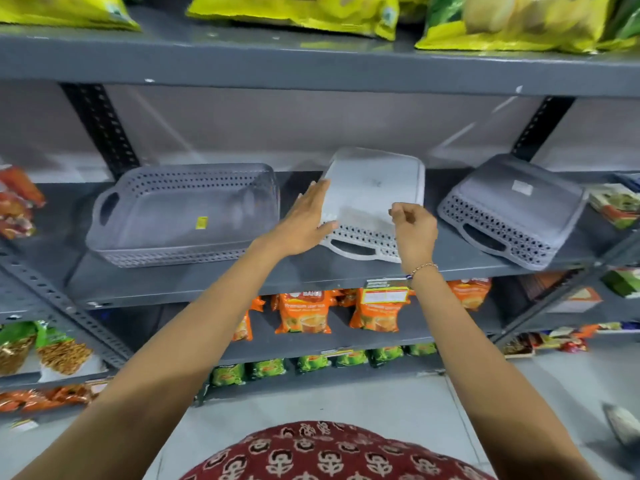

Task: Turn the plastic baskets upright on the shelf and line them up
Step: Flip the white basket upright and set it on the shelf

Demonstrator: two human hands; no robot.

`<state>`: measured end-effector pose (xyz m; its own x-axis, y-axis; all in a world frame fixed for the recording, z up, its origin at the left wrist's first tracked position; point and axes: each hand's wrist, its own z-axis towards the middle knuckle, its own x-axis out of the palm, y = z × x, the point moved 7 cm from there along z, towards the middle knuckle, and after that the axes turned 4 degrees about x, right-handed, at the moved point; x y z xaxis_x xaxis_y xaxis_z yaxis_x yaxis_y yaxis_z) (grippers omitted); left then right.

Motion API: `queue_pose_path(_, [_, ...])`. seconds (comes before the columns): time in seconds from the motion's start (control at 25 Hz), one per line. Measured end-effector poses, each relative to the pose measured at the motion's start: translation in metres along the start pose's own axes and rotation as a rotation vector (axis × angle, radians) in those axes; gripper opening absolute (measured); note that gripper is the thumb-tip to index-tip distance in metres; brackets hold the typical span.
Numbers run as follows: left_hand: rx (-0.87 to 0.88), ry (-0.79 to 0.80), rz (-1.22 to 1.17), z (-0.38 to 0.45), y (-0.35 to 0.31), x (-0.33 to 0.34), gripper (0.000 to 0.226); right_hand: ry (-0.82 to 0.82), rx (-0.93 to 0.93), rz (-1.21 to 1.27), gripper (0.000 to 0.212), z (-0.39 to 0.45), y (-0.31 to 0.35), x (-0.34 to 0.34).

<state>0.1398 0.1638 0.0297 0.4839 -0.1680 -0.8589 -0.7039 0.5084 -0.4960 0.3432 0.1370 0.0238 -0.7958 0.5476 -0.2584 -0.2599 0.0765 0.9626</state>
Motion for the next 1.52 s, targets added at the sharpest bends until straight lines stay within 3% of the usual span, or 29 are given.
queue_pose_path(0.08, [0.009,0.016,0.04,0.021,-0.022,0.024,0.08,-0.085,0.236,0.211,0.015,0.027,-0.034,-0.039])
queue_pose_path(0.2, [-0.009,0.042,0.122,0.037,-0.031,0.055,0.085,0.01,0.536,0.233,0.032,0.043,-0.082,-0.055])
queue_pose_path(0.32, [-0.079,0.053,0.189,0.044,-0.027,0.075,0.096,0.065,0.772,0.381,0.016,0.039,-0.116,-0.044])
queue_pose_path(0.48, [-0.1,-0.049,0.224,0.043,-0.033,0.087,0.101,0.288,0.831,0.509,0.02,0.03,-0.129,-0.018])
queue_pose_path(0.68, [-0.086,-0.092,0.345,0.044,-0.047,0.098,0.115,0.397,0.84,0.664,0.021,0.023,-0.108,-0.022])
queue_pose_path(0.8, [-0.114,-0.277,0.318,0.046,-0.058,0.088,0.112,0.436,0.72,0.727,0.026,0.028,-0.079,-0.037])
queue_pose_path(1.0, [-0.154,-0.662,-0.089,0.036,-0.076,0.056,0.09,0.49,0.4,0.62,0.023,0.046,-0.035,-0.048])
queue_pose_path(1.24, [-0.23,-0.858,-0.338,0.018,-0.089,0.031,0.075,0.49,-0.117,-0.164,0.021,0.084,-0.053,-0.047])
queue_pose_path(1.44, [-0.414,-0.972,-0.796,0.008,-0.068,0.031,0.059,0.74,-0.559,-0.667,0.063,0.094,-0.055,-0.022])
queue_pose_path(1.52, [-0.575,-1.018,-1.045,0.007,-0.044,0.041,0.05,0.811,-0.626,-0.83,0.063,0.102,-0.062,-0.011])
